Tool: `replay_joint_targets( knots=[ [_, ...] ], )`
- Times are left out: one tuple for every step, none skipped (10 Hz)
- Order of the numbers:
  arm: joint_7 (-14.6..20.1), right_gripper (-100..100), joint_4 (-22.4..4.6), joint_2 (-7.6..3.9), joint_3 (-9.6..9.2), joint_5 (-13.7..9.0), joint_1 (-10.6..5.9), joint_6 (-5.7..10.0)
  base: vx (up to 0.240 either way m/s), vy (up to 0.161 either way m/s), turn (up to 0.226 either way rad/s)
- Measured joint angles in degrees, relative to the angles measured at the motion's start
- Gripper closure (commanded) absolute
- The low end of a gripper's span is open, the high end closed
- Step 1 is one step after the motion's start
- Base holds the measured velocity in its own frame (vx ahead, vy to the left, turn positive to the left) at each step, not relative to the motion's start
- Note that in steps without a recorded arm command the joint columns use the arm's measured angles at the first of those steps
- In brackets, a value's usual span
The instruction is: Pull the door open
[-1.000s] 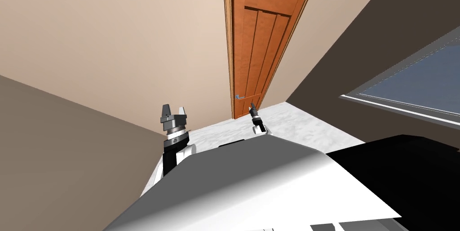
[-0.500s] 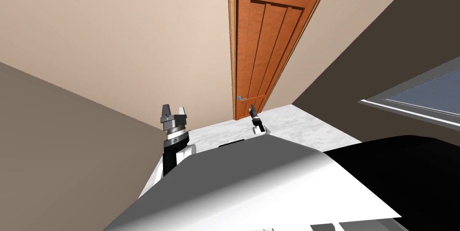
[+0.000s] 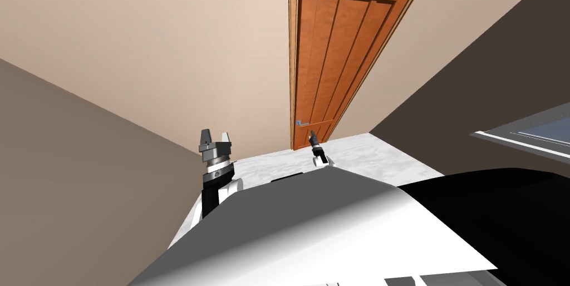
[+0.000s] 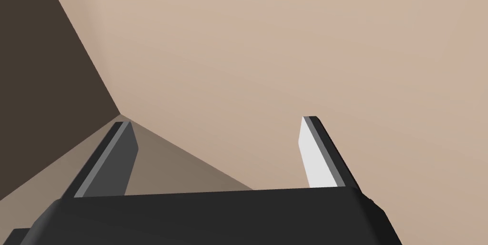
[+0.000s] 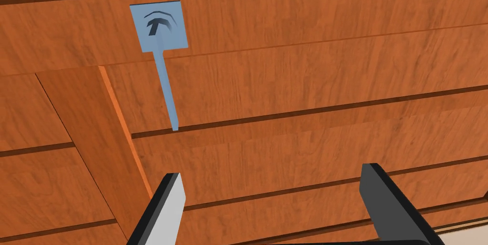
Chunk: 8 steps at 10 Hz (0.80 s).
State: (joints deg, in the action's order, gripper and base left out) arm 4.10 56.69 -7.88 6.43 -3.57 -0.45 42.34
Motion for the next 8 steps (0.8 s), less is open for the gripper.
replay_joint_targets(
  knots=[
    [-0.07,-100,-1.96,-0.06,0.19,-0.16,-0.71,0.43,0.066,-0.055,0.154],
    [-0.21,-100,-4.15,-0.06,0.42,-0.33,-1.70,0.90,0.070,-0.081,0.131],
    [-0.33,-100,-5.42,-0.02,0.56,-0.46,-2.04,1.17,0.073,-0.078,0.105],
    [-0.35,-100,-7.04,-0.15,0.76,-0.63,-2.71,1.41,0.075,-0.066,0.106],
    [-0.43,-100,-8.30,-0.15,0.93,-0.77,-3.17,1.55,0.067,-0.052,0.132],
    [-0.36,-100,-9.72,-0.38,1.09,-0.93,-3.70,1.82,0.061,-0.055,0.114],
    [-0.38,-100,-11.65,-0.43,1.28,-1.07,-4.47,2.44,0.053,-0.065,0.101],
    [-0.37,-100,-12.76,-0.56,1.42,-1.21,-4.89,2.56,0.038,-0.041,0.034]
  ],
)
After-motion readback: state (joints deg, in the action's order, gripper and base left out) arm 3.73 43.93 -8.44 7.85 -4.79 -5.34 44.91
